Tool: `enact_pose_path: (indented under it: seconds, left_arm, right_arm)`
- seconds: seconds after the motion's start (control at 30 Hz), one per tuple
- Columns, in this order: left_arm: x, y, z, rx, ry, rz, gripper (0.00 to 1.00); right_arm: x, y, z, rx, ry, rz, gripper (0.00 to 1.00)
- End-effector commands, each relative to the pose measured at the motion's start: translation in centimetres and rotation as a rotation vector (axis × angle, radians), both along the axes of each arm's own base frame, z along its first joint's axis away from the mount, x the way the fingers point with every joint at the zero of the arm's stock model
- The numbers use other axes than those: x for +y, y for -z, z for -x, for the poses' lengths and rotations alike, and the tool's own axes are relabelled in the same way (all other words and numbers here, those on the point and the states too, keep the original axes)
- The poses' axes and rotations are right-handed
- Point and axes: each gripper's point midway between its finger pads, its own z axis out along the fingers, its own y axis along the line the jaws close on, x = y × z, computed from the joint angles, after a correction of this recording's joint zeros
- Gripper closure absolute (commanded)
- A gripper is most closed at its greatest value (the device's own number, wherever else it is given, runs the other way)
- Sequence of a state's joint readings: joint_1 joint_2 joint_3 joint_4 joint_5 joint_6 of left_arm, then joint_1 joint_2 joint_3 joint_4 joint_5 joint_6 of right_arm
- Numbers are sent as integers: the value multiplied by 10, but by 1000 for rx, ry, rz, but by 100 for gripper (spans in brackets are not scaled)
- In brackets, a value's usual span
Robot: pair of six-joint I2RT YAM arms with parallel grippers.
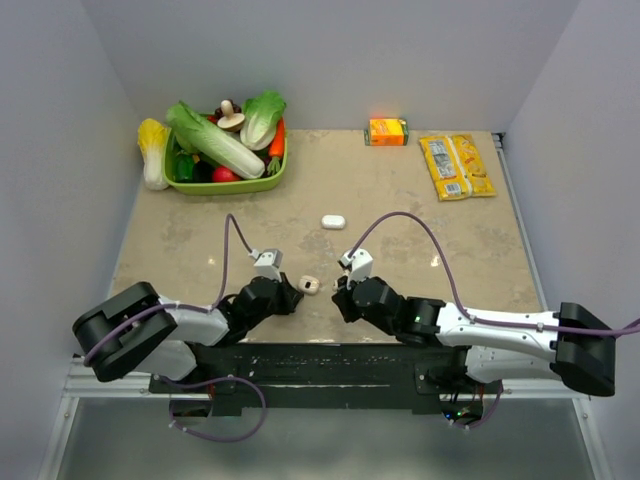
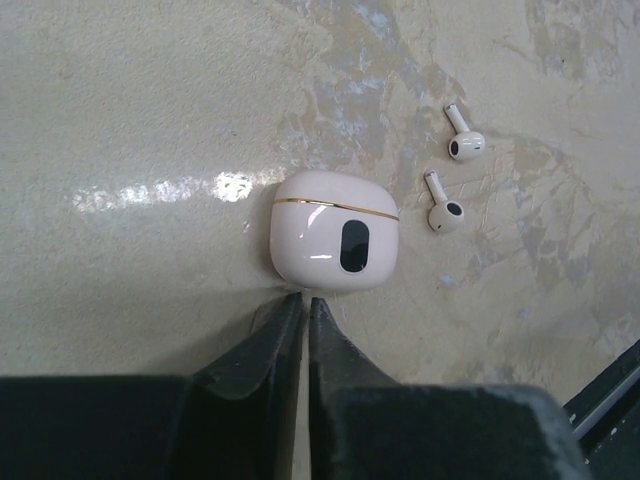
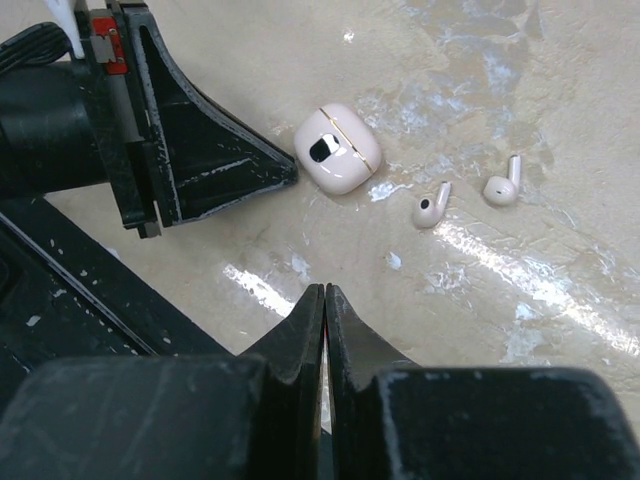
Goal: Insert the wireless bluetooth earbuds into the charging case
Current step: Pick up the charging case at the center of the board.
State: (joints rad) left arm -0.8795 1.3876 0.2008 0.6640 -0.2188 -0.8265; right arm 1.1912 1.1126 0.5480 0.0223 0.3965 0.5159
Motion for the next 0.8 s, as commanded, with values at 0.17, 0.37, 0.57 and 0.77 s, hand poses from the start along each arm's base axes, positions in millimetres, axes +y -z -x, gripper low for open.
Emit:
enact_pose_path:
  seconds: [0.17, 0.37, 0.57, 0.77]
  left_arm:
    - [33, -25, -1, -86, -34, -138, 33]
    - [31, -44, -13, -157, 32, -276, 3]
    - [12, -48, -27, -149, 75, -326, 2]
    - [-6, -49, -35, -134, 112, -346, 2]
  right_arm:
    - [-17, -9, -4, -29, 54, -1, 85]
    - [-16, -16, -7, -47, 53, 14, 74]
    - [-16, -22, -7, -52, 56, 4, 69]
    - [-20, -24, -7, -53, 67, 0, 66]
